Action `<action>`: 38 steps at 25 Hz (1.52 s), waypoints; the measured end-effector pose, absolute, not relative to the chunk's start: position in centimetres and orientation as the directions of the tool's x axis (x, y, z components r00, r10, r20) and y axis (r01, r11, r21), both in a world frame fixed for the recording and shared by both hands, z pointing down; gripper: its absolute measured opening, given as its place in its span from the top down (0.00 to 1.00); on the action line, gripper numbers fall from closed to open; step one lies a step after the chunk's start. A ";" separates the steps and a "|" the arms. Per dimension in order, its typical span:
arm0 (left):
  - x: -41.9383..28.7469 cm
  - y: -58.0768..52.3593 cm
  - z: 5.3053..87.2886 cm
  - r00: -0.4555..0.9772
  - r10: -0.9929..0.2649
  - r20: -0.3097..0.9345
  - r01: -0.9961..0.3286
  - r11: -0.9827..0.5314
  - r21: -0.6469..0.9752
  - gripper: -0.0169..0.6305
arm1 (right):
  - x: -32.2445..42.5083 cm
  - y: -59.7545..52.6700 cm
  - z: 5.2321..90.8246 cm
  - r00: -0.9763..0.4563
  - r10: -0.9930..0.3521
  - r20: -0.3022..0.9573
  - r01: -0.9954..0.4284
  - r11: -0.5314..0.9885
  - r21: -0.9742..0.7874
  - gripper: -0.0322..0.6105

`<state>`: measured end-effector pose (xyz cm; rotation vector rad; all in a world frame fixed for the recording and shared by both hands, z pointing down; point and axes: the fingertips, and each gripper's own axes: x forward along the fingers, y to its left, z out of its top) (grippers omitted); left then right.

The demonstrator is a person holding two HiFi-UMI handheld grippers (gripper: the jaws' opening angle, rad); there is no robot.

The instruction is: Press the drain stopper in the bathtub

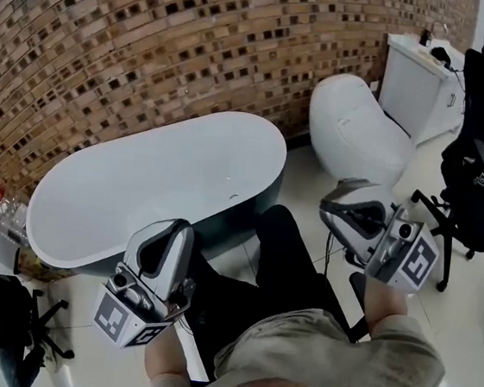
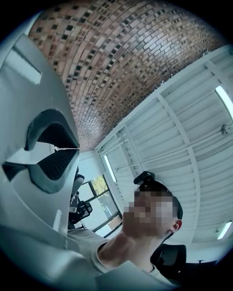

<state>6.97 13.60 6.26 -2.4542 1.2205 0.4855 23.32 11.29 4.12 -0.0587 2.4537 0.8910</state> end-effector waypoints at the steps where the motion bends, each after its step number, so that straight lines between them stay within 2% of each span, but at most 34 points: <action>1: 6.9 13.8 5.9 0.568 -0.684 -0.458 -0.810 -0.563 -0.163 0.97 | 23.2 11.4 4.1 -0.863 0.132 -0.487 -0.214 0.778 0.591 0.95; 8: 6.9 14.8 5.0 0.558 -0.678 -0.479 -0.822 -0.533 -0.203 0.97 | 22.2 11.5 4.6 -0.885 0.118 -0.451 -0.215 0.755 0.619 0.95; 16: 6.3 14.7 5.8 0.553 -0.703 -0.448 -0.832 -0.498 -0.245 0.97 | 21.0 11.9 4.9 -0.897 0.125 -0.424 -0.203 0.736 0.646 0.95; 38: 7.7 14.2 6.4 0.591 -0.676 -0.440 -0.805 -0.533 -0.262 0.97 | 21.3 12.4 4.7 -0.895 0.138 -0.424 -0.208 0.711 0.671 0.95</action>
